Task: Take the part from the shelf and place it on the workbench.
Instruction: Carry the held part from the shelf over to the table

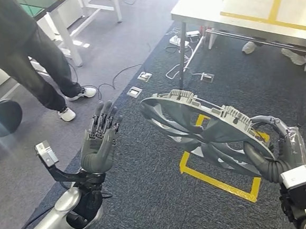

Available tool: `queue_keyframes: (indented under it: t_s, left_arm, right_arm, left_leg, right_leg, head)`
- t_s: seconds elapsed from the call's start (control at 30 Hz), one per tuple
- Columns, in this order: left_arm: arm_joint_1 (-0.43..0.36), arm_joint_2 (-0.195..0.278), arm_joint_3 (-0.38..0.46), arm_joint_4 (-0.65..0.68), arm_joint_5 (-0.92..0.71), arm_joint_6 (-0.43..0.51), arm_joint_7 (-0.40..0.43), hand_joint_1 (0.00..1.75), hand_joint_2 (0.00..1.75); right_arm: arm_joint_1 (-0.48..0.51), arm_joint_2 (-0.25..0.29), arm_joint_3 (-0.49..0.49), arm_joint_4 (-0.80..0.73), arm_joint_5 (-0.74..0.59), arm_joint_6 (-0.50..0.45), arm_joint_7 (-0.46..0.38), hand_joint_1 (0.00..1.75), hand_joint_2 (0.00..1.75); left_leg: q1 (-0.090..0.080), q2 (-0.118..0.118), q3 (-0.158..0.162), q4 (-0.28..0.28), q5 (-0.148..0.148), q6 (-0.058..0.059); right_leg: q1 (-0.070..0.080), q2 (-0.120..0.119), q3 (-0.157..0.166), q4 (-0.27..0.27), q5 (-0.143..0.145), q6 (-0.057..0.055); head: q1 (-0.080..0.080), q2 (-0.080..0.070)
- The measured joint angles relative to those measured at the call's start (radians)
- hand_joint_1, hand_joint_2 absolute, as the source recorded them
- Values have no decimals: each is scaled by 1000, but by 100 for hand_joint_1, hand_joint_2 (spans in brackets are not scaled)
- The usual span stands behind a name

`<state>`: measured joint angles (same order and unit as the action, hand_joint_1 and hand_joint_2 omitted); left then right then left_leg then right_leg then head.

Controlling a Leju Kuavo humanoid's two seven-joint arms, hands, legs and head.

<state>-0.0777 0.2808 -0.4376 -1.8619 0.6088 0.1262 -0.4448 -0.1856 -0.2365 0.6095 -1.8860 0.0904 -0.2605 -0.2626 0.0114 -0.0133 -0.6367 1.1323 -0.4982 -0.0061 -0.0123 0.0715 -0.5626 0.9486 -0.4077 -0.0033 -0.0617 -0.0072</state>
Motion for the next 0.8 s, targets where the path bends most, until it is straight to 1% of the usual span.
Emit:
queue_keyframes:
  t_s: [0.03,0.07,0.1,0.13,0.17,0.2,0.23,0.27,0.3,0.33,0.37,0.4,0.43,0.47,0.5,0.53,0.57,0.6,0.63,0.67,0.7,0.73,0.77,0.8]
  left_arm:
    - [-1,0,0,0,0,0,0,0,175]
    - [-2,0,0,0,0,0,0,0,175]
    - [-3,0,0,0,0,-1,0,0,175]
    - [-4,0,0,0,0,-2,0,0,175]
    - [-5,-1,0,0,0,-4,0,0,175]
    - [-8,-2,0,0,1,-6,0,0,175]
    - [-11,-3,0,0,1,-8,0,0,175]
    - [-14,-4,0,0,2,-10,0,0,175]
    - [-16,-4,0,0,2,-11,0,0,175]
    - [-16,-4,0,0,3,-11,0,0,175]
    - [-16,-5,0,0,3,-12,0,0,175]
    - [-16,-5,0,0,3,-12,0,0,175]
    - [-16,-5,0,0,3,-12,0,0,175]
    - [-17,-6,0,0,3,-12,0,0,175]
    - [-17,-6,0,0,3,-12,0,0,175]
    - [-17,-7,0,0,3,-12,0,0,175]
    - [-18,-7,0,0,3,-12,0,0,175]
    - [-19,-8,0,0,3,-12,0,0,175]
    - [-19,-8,0,0,3,-12,0,0,175]
    - [-20,-8,0,0,3,-12,0,0,175]
    - [-21,-8,0,0,3,-12,0,0,175]
    - [-22,-9,0,0,3,-12,0,0,175]
    - [-24,-9,0,0,3,-12,0,0,175]
    - [-25,-9,0,0,3,-12,0,0,175]
  right_arm:
    - [0,0,0,0,0,0,0,175,175]
    - [0,0,-1,0,1,0,0,175,175]
    - [0,0,-1,0,2,-1,0,175,175]
    - [2,0,-1,-1,3,-1,1,175,175]
    - [3,0,-2,-1,4,-1,1,175,175]
    - [6,0,-3,-1,5,-2,1,175,175]
    - [9,0,-5,-2,6,-2,1,175,175]
    - [10,0,-7,-4,7,-2,1,175,175]
    - [12,0,-9,-5,8,-3,2,175,175]
    - [12,0,-10,-6,8,-4,2,175,175]
    - [13,0,-11,-7,9,-5,2,175,175]
    - [15,0,-12,-7,9,-6,3,175,175]
    - [16,0,-12,-7,10,-6,4,175,175]
    - [18,0,-13,-7,11,-6,4,175,175]
    - [19,0,-14,-7,11,-6,5,175,175]
    - [20,0,-15,-8,11,-6,5,175,175]
    - [20,0,-16,-8,11,-6,5,175,175]
    - [20,0,-17,-9,11,-7,5,175,175]
    - [20,0,-18,-10,11,-7,5,175,175]
    - [20,0,-18,-11,11,-8,5,175,175]
    - [20,0,-18,-12,11,-9,5,175,175]
    - [21,0,-18,-13,11,-9,5,175,175]
    - [21,0,-18,-15,11,-9,5,175,175]
    - [21,0,-19,-16,11,-9,5,175,175]
  left_leg:
    - [3,-21,35,-77,33,3]
    - [5,-39,59,-133,53,5]
    - [6,-51,72,-163,60,6]
    - [5,-52,75,-171,59,9]
    - [3,-41,75,-171,60,13]
    - [3,-30,76,-174,62,18]
    - [3,-19,78,-178,64,24]
    - [4,-7,80,-181,65,30]
    - [3,5,81,-183,65,34]
    - [1,16,82,-183,64,37]
    - [-1,28,82,-183,63,39]
    - [-2,40,82,-182,62,40]
    - [-2,51,84,-182,61,40]
    - [-3,59,85,-182,59,39]
    - [-3,65,87,-182,58,39]
    - [-3,72,91,-182,55,37]
    - [-4,79,94,-182,52,33]
    - [-7,87,97,-181,49,30]
    - [-9,96,99,-180,47,25]
    - [-12,105,98,-180,47,22]
    - [-13,116,98,-179,47,19]
    - [-12,124,99,-178,43,14]
    - [-10,118,96,-169,34,9]
    - [-9,98,84,-139,13,5]
  right_leg:
    - [2,13,-2,3,-1,2]
    - [2,25,-5,6,0,6]
    - [3,35,-9,8,0,11]
    - [2,46,-13,8,2,17]
    - [-1,56,-16,6,4,23]
    - [-3,56,-20,8,2,29]
    - [-3,39,-29,22,-8,34]
    - [-1,12,-47,59,-31,39]
    - [0,-21,-76,122,-64,42]
    - [1,-47,-110,199,-101,45]
    - [0,-59,-144,274,-131,48]
    - [-1,-64,-165,322,-144,49]
    - [-1,-66,-167,330,-138,49]
    - [-1,-67,-161,319,-125,49]
    - [-1,-69,-142,284,-103,48]
    - [0,-79,-106,215,-69,46]
    - [4,-100,-70,148,-49,42]
    - [9,-119,-33,80,-29,36]
    - [14,-134,-5,26,-15,29]
    - [19,-138,2,13,-18,24]
    - [20,-128,1,9,-16,17]
    - [19,-117,1,7,-13,12]
    - [17,-106,2,3,-10,6]
    - [15,-96,4,-1,-7,-1]
  head:
    - [-1,0]
    - [-1,0]
    - [0,0]
    - [1,0]
    - [2,0]
    - [2,0]
    - [4,0]
    - [9,0]
    - [13,0]
    - [18,0]
    - [20,0]
    - [21,0]
    - [21,0]
    - [21,0]
    - [21,0]
    - [21,0]
    - [21,0]
    - [22,0]
    - [21,0]
    - [19,0]
    - [18,0]
    - [16,0]
    - [15,0]
    - [14,0]
